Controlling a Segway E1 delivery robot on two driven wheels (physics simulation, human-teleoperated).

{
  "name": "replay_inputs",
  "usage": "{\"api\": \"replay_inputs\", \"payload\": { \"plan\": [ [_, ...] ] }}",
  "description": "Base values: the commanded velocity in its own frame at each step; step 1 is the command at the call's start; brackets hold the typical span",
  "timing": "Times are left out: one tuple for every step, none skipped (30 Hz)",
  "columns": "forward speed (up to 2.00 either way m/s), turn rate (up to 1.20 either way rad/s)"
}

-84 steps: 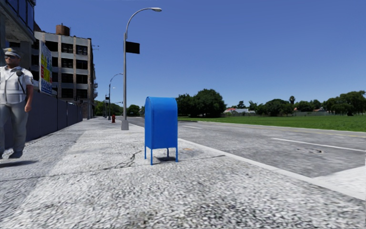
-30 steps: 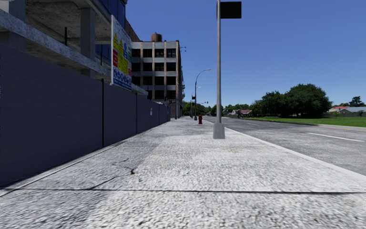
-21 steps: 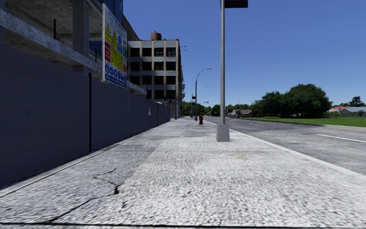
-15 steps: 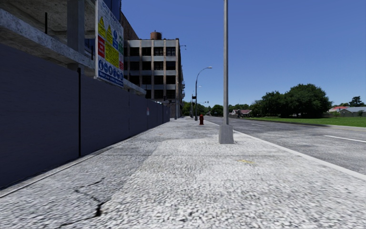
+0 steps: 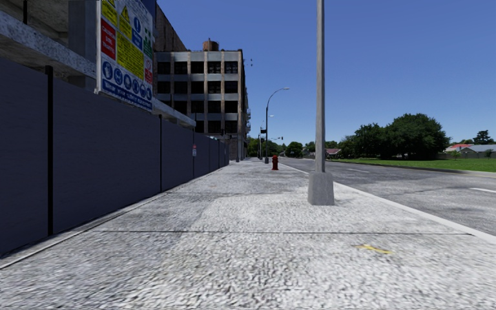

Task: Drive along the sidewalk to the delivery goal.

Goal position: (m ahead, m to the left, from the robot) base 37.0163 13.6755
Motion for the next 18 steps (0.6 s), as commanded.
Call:
{"api": "replay_inputs", "payload": {
  "plan": [
    [2.00, 0.00],
    [2.00, 0.00],
    [2.00, 0.00],
    [2.00, 0.00],
    [2.00, 0.00],
    [2.00, 0.00],
    [2.00, 0.00],
    [2.00, 0.00],
    [2.00, 0.00],
    [2.00, 0.00],
    [2.00, 0.00],
    [2.00, 0.00],
    [2.00, 0.00],
    [2.00, 0.00],
    [2.00, 0.00],
    [2.00, 0.00],
    [2.00, 0.00],
    [2.00, 0.00]
  ]
}}
